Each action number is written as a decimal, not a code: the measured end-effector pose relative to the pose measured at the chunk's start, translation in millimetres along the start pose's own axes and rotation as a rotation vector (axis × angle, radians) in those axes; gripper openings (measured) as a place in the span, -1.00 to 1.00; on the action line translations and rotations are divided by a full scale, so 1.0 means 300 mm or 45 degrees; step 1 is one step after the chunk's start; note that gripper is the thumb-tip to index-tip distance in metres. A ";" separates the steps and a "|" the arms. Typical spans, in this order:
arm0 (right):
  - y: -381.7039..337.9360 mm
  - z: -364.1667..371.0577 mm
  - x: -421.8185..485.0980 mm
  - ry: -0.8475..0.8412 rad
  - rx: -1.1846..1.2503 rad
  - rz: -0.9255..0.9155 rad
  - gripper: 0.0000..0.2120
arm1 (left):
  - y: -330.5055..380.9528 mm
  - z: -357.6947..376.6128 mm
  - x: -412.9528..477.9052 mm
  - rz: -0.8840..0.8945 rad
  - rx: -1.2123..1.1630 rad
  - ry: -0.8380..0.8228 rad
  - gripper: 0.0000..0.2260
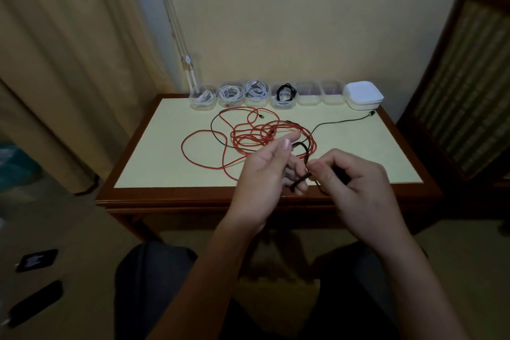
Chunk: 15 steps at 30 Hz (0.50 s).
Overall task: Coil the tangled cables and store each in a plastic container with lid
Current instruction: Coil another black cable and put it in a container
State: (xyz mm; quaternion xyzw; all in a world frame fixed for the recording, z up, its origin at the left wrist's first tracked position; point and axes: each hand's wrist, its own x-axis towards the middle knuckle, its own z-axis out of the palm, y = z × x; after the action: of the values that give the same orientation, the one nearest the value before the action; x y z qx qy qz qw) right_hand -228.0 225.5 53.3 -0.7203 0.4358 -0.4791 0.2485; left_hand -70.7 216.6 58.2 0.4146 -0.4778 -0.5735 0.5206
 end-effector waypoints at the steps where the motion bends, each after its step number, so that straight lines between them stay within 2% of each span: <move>1: -0.001 0.000 0.000 0.018 0.020 0.021 -0.82 | 0.001 0.005 -0.003 -0.035 0.036 -0.008 -0.71; 3: -0.001 0.006 0.000 0.088 0.076 0.076 -0.85 | 0.001 0.011 -0.004 -0.131 0.034 -0.032 -0.69; 6: 0.017 0.017 0.005 0.199 0.097 0.208 -0.79 | 0.005 0.012 0.001 -0.279 -0.276 -0.150 -0.67; 8: 0.031 0.024 0.007 0.190 0.063 0.266 -0.71 | 0.013 0.002 0.008 -0.333 -0.539 -0.251 -0.62; 11: 0.032 0.039 0.008 0.105 0.130 0.323 -0.58 | 0.023 -0.013 0.018 -0.359 -0.756 -0.343 -0.58; 13: 0.020 0.053 0.012 0.030 0.263 0.380 -0.53 | 0.017 -0.017 0.024 -0.359 -0.789 -0.308 -0.68; 15: 0.013 0.068 0.018 0.023 0.341 0.366 -0.58 | 0.004 -0.014 0.026 -0.324 -0.707 -0.218 -0.79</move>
State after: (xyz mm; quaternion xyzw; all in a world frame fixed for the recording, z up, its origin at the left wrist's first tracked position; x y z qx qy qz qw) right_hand -210.0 217.8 44.4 -0.6068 0.4686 -0.4988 0.4042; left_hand -67.2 208.5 58.6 0.2634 -0.2894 -0.7754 0.4956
